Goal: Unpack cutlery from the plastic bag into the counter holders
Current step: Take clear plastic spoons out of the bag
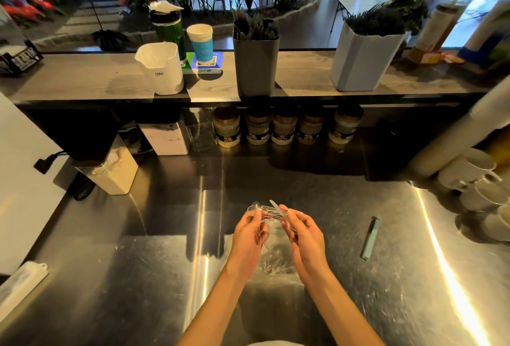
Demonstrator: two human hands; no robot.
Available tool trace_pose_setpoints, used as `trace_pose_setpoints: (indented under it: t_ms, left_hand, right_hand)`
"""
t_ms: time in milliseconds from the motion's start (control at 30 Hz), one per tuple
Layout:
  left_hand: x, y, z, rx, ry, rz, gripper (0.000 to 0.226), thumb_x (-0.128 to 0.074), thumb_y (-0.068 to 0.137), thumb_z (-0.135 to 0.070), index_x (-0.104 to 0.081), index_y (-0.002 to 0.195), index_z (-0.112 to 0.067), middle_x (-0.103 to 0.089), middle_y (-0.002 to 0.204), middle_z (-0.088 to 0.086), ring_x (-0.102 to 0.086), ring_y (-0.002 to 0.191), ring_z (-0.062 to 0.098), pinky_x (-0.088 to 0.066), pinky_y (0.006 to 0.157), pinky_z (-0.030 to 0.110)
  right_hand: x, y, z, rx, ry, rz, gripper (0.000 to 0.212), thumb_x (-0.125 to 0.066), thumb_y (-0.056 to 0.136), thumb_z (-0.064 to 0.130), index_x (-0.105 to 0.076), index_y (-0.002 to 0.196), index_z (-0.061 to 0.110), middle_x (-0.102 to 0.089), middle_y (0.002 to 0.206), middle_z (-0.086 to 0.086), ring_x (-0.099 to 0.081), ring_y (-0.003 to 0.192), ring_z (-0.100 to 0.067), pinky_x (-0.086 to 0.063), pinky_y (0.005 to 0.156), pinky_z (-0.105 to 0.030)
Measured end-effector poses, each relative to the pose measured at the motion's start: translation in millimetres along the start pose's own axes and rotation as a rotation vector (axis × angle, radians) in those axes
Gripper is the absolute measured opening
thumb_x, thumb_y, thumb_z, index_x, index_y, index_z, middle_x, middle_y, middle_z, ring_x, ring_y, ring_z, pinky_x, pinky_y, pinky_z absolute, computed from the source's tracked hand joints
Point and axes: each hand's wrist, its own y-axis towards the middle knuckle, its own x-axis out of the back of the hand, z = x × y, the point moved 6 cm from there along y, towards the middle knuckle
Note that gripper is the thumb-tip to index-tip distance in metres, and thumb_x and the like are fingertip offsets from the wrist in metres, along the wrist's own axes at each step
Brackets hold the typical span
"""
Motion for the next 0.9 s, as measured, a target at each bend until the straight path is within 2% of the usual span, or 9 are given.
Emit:
trace_pose_setpoints:
  t_ms: [100,200,300,400,500,633,733,800,900]
  left_hand:
    - [4.2,4.6,-6.0,-0.019,-0.11,-0.039,0.031,-0.045,0.105,-0.022,-0.056,0.121,0.001,-0.067,0.096,0.012,-0.057,0.071,0.011,-0.044,0.068,0.024]
    - [7.6,4.3,-16.6,-0.065,-0.104,-0.041,0.03,-0.039,0.108,-0.02,-0.061,0.111,0.0,-0.074,0.11,0.012,-0.067,0.082,0.01,-0.05,0.066,0.022]
    - [12.5,5.5,-27.2,-0.1,-0.066,-0.004,0.027,-0.04,0.108,-0.022,-0.062,0.101,-0.007,-0.073,0.117,0.014,-0.063,0.091,0.012,-0.036,0.062,0.024]
    - [16.2,9.1,-34.4,-0.118,-0.027,-0.014,0.027,-0.039,0.109,-0.022,-0.06,0.097,-0.01,-0.075,0.101,0.011,-0.066,0.085,0.012,-0.039,0.068,0.026]
    - [14.9,16.3,-33.6,-0.103,-0.011,-0.027,0.024,-0.039,0.108,-0.018,-0.056,0.095,-0.008,-0.058,0.076,0.006,-0.06,0.071,0.018,-0.045,0.071,0.03]
    - [0.8,19.3,-36.9,-0.081,0.119,0.063,0.018,-0.04,0.108,-0.017,-0.049,0.096,-0.007,-0.044,0.068,0.001,-0.045,0.063,0.015,-0.048,0.071,0.033]
    - [-10.8,14.8,-42.6,-0.049,0.203,0.12,0.014,-0.041,0.107,-0.019,-0.049,0.103,-0.008,-0.04,0.07,0.001,-0.043,0.055,0.01,-0.044,0.058,0.025]
    - [-16.7,12.2,-44.5,-0.022,0.231,0.149,0.019,-0.041,0.107,-0.021,-0.053,0.107,-0.006,-0.042,0.068,0.0,-0.04,0.052,0.009,-0.038,0.054,0.023]
    - [-21.6,8.4,-43.4,0.034,0.281,0.183,0.028,-0.041,0.108,-0.023,-0.062,0.113,-0.006,-0.059,0.068,-0.001,-0.047,0.053,0.008,-0.041,0.056,0.022]
  right_hand:
    - [6.8,2.5,-3.3,0.009,-0.025,0.003,0.024,-0.063,0.097,0.015,-0.064,0.116,0.001,-0.077,0.11,-0.007,-0.071,0.111,-0.022,-0.055,0.097,-0.038]
    - [15.7,7.5,-5.8,0.017,-0.079,0.008,0.026,-0.066,0.095,0.02,-0.064,0.115,0.003,-0.076,0.112,-0.006,-0.07,0.113,-0.025,-0.051,0.105,-0.046]
    - [20.4,10.5,3.7,0.05,-0.192,0.044,0.034,-0.071,0.086,0.03,-0.066,0.11,0.006,-0.076,0.113,-0.006,-0.07,0.108,-0.027,-0.054,0.1,-0.046]
    - [24.3,14.8,17.5,0.079,-0.277,0.091,0.038,-0.075,0.079,0.034,-0.07,0.106,0.008,-0.077,0.108,-0.007,-0.07,0.104,-0.028,-0.057,0.094,-0.045]
    - [21.2,20.8,32.3,0.13,-0.357,0.164,0.029,-0.074,0.086,0.03,-0.071,0.104,0.008,-0.077,0.109,-0.003,-0.071,0.104,-0.026,-0.058,0.093,-0.04]
    - [5.4,28.0,50.1,0.175,-0.487,0.266,0.016,-0.073,0.091,0.024,-0.074,0.097,0.009,-0.076,0.106,-0.003,-0.073,0.094,-0.023,-0.058,0.081,-0.028]
    - [-8.6,29.7,64.8,0.207,-0.611,0.394,0.01,-0.072,0.092,0.02,-0.074,0.096,0.01,-0.076,0.097,-0.006,-0.073,0.087,-0.017,-0.055,0.076,-0.024]
    - [-19.8,29.4,71.8,0.195,-0.717,0.498,0.011,-0.073,0.091,0.02,-0.074,0.099,0.012,-0.076,0.097,-0.003,-0.073,0.088,-0.016,-0.058,0.078,-0.026]
    - [-35.0,33.0,79.4,0.232,-0.924,0.567,0.015,-0.075,0.089,0.023,-0.074,0.103,0.017,-0.076,0.102,0.001,-0.073,0.092,-0.013,-0.061,0.082,-0.031]
